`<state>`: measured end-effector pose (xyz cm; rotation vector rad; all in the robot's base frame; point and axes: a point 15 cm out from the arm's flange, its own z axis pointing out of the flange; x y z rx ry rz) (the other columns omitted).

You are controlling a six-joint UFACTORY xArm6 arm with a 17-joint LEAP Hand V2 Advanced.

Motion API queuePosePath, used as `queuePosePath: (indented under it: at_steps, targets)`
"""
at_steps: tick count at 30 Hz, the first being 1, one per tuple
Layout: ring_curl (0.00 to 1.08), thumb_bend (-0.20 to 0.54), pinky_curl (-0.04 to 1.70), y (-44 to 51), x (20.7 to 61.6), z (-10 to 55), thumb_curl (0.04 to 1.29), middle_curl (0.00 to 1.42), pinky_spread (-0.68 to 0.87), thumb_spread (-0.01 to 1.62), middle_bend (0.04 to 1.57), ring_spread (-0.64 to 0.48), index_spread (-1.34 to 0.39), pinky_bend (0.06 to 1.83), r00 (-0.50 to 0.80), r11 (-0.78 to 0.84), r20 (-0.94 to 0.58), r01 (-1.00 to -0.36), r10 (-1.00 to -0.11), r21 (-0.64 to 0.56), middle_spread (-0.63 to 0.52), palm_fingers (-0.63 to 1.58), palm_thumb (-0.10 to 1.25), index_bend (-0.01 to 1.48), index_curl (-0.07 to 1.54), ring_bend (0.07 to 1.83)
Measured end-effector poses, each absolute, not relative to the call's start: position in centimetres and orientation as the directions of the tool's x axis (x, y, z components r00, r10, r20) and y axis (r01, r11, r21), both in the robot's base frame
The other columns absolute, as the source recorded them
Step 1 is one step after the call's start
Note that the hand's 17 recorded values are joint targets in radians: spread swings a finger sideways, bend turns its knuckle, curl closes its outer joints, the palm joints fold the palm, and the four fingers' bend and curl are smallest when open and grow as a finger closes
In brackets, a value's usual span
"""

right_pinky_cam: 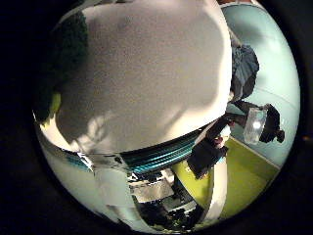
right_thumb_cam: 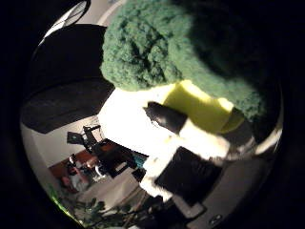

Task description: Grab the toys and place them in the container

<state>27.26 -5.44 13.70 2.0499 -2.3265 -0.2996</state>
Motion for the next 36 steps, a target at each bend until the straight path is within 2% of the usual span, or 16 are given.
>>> queuePosePath:
  at_steps: [1,3,8,11,18,27,36]
  targets:
    - [0.4,-0.012,0.29,-5.4,27.4,13.9,0.33,0.54,-0.39,1.12,0.75,-0.28,-0.38,0.93,-0.132,0.115,-0.106,-0.981,-0.986,0.154,-0.26,1.19,0.62,0.27,0.32,0.99]
    - [0.45,-0.008,0.35,-5.3,27.6,14.4,0.34,0.61,-0.41,1.12,0.88,-0.29,-0.41,1.02,-0.124,0.11,-0.103,-0.985,-0.987,0.135,-0.26,1.28,0.67,0.46,0.43,1.07]
    - [0.56,0.017,0.51,-4.8,28.2,15.7,0.41,0.74,-0.3,1.1,1.12,-0.25,-0.36,1.27,-0.104,0.095,-0.098,-0.991,-0.99,0.092,-0.23,1.24,0.87,0.88,0.66,1.28]
    - [0.61,0.033,0.59,-4.8,28.5,17.0,0.47,0.78,-0.25,1.08,1.21,-0.23,-0.31,1.36,-0.098,0.093,-0.095,-0.994,-0.991,0.058,-0.2,1.16,0.99,1.02,0.75,1.36]
    - [0.67,-0.008,0.74,-4.8,28.3,22.4,0.6,0.82,-0.18,0.98,1.29,-0.21,-0.24,1.39,-0.074,0.072,-0.085,-0.997,-0.994,0.024,-0.17,1.08,1.08,1.11,0.82,1.42]
    - [0.7,-0.014,0.9,-5.8,28.8,34.2,0.68,0.82,-0.18,0.94,1.31,-0.21,-0.23,1.31,-0.039,0.039,-0.035,-0.999,-0.999,-0.01,-0.15,1.06,1.06,1.11,0.85,1.41]
    - [0.72,-0.015,1.03,-6.3,30.2,45.5,0.72,0.83,-0.18,0.94,1.3,-0.21,-0.23,1.23,-0.031,0.032,-0.008,-0.995,-0.999,-0.1,-0.15,1.07,1.04,1.1,0.86,1.4]
